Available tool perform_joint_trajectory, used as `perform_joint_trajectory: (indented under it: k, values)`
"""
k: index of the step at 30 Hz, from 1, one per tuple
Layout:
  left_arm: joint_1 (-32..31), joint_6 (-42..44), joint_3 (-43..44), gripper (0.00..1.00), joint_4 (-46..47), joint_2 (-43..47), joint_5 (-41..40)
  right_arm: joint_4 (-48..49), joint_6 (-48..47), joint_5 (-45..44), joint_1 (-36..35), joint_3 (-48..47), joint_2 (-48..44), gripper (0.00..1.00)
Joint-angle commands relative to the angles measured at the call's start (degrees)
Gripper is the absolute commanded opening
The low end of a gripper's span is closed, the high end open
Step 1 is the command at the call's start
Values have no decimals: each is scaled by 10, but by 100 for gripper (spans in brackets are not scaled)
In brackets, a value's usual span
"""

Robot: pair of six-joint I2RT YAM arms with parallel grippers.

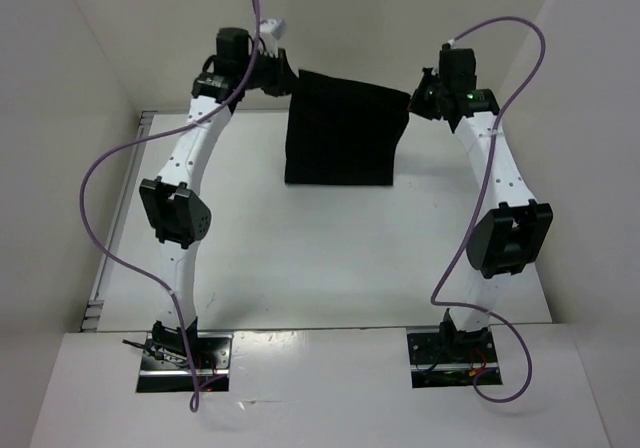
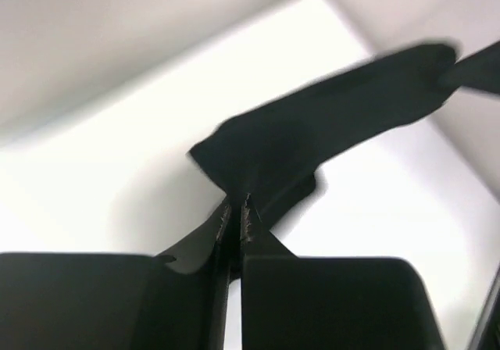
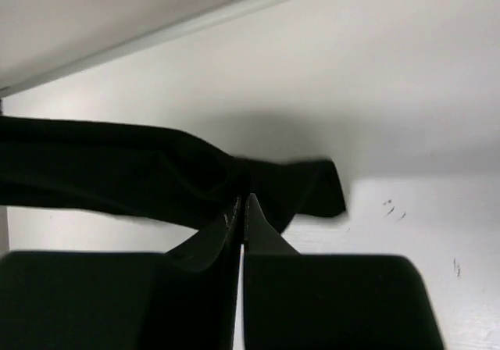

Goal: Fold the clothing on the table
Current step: Fold the skirt

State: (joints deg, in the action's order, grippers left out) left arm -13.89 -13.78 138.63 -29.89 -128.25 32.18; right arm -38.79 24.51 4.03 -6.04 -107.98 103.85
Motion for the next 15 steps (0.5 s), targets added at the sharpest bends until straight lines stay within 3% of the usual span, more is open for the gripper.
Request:
perform_joint_trajectory:
  k: [1,3,6,7,8,12,15]
  values:
    - [12,2,60,0,-55,41,-1,-30,-37,-7,-5,-36,-43,0]
    - [12,9,39,0,-55,63,-1,-12,-42,-1,-5,-9,-63,0]
    - [0,17,-90,0,-23,123,-13,-7,-47,15,-5,45,-92,0]
    - [0,17,-141,0,15,163,-19,-7,-47,15,-5,62,-104,0]
    - [0,5,-253,0,36,184,-19,-12,-47,28,-10,79,-111,0]
    - [-5,-8,-489,0,86,257,-33,-12,-47,54,-33,234,-159,0]
    - [-5,-26,-600,0,109,305,-27,-40,-41,78,-43,327,-190,0]
